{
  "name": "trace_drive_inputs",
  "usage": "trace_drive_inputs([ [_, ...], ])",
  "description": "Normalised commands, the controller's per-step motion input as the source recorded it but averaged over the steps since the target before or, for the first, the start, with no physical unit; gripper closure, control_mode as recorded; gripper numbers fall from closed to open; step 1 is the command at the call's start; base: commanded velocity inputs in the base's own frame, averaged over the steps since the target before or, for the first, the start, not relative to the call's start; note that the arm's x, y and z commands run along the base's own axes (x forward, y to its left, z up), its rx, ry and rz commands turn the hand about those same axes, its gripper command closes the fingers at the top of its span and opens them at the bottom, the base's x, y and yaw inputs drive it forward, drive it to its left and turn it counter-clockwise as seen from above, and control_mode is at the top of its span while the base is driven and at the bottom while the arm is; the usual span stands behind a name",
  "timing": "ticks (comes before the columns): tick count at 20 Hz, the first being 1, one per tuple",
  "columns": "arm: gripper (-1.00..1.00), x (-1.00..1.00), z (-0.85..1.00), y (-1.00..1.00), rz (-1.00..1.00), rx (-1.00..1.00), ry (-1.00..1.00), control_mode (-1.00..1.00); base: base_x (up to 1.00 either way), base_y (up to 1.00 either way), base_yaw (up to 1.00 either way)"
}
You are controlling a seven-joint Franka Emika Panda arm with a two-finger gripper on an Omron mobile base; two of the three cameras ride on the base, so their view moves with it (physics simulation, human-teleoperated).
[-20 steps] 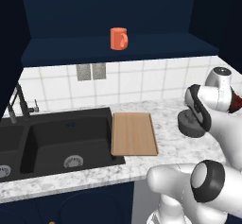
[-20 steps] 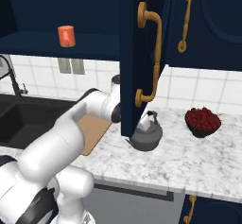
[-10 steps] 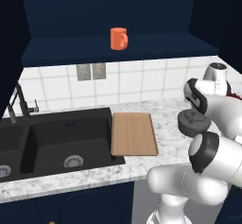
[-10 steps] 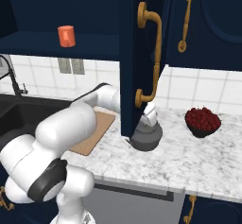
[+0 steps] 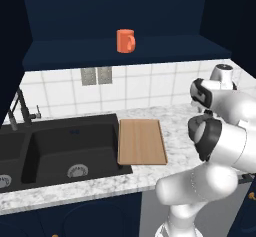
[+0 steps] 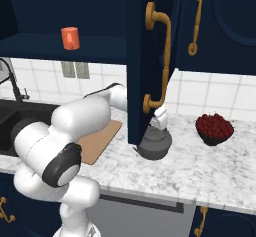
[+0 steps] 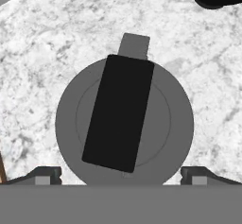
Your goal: Pick the kettle from the counter and place it on the tray. Then pick the mug from the cabinet and place it on the tray. Then close the cabinet doors.
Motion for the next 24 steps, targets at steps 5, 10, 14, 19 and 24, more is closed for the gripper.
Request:
trace_drive_inputs([
  [5,-1.0,0.26,-0.23,-0.03,0.0,0.03,0.05,-1.0,0.0,0.0,0.0],
  [10,-1.0,0.26,-0.16,-0.06,0.0,0.03,0.04,-1.0,0.0,0.0,0.0],
  [14,1.0,0.01,-0.26,-0.11,0.0,0.0,0.0,-1.0,0.0,0.0,0.0],
  [19,1.0,0.0,-0.22,-0.03,0.0,0.0,0.0,-1.0,0.0,0.0,0.0],
  [24,1.0,-0.06,-0.07,0.03,0.0,0.0,0.0,-1.0,0.0,0.0,0.0],
])
